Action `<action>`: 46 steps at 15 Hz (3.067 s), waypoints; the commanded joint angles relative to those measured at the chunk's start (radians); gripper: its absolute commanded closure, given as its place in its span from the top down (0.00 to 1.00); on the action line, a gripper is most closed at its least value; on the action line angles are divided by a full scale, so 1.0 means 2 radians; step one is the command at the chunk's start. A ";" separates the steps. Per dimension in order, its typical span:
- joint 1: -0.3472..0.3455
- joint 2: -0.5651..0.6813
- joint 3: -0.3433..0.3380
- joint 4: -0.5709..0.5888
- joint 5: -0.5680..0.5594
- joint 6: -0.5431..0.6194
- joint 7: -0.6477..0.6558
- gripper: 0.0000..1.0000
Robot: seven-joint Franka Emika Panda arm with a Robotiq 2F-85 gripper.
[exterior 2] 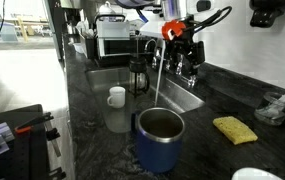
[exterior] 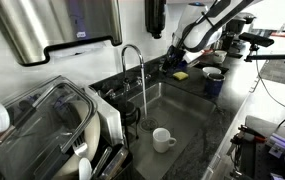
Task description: Turn off the faucet of the sink. Pick up the blue cup and slightly move it forward.
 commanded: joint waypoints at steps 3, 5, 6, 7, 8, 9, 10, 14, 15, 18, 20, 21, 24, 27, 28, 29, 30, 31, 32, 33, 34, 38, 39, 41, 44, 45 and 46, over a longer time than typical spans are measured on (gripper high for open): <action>-0.014 0.000 0.024 -0.001 0.042 -0.002 -0.057 1.00; -0.017 0.001 0.036 0.001 0.074 0.004 -0.084 1.00; -0.018 0.002 0.039 0.002 0.085 0.002 -0.096 1.00; -0.019 0.002 0.041 0.003 0.094 0.001 -0.105 1.00; -0.018 0.002 0.040 0.002 0.093 0.002 -0.105 1.00; -0.017 0.002 0.039 0.003 0.092 0.006 -0.106 1.00; -0.017 0.004 0.038 0.001 0.091 0.014 -0.108 1.00; -0.023 0.005 0.046 0.002 0.104 0.033 -0.126 1.00; -0.023 0.005 0.045 0.002 0.101 0.033 -0.128 1.00; -0.014 0.000 0.037 0.000 0.082 0.021 -0.102 1.00; -0.014 0.000 0.037 0.000 0.082 0.021 -0.101 1.00; -0.014 0.000 0.037 0.000 0.082 0.021 -0.101 1.00; -0.014 0.000 0.037 0.000 0.082 0.021 -0.101 1.00; -0.014 0.000 0.037 0.000 0.082 0.021 -0.101 1.00; -0.016 0.010 0.045 0.013 0.096 0.026 -0.110 1.00; -0.017 0.019 0.051 0.025 0.106 0.024 -0.115 1.00; -0.018 0.027 0.057 0.038 0.115 0.025 -0.116 1.00; -0.019 0.039 0.063 0.058 0.126 0.024 -0.116 1.00; -0.023 0.053 0.070 0.078 0.140 0.026 -0.120 1.00; -0.024 0.066 0.072 0.099 0.142 0.018 -0.118 1.00; -0.027 0.077 0.076 0.118 0.147 0.012 -0.118 1.00; -0.031 0.117 0.064 0.189 0.120 -0.034 -0.100 1.00; -0.035 0.123 0.066 0.202 0.120 -0.053 -0.101 1.00; -0.044 0.131 0.072 0.224 0.128 -0.096 -0.110 1.00; -0.048 0.140 0.074 0.248 0.135 -0.147 -0.115 1.00; -0.048 0.140 0.074 0.250 0.136 -0.158 -0.116 1.00; -0.046 0.142 0.073 0.252 0.135 -0.165 -0.114 1.00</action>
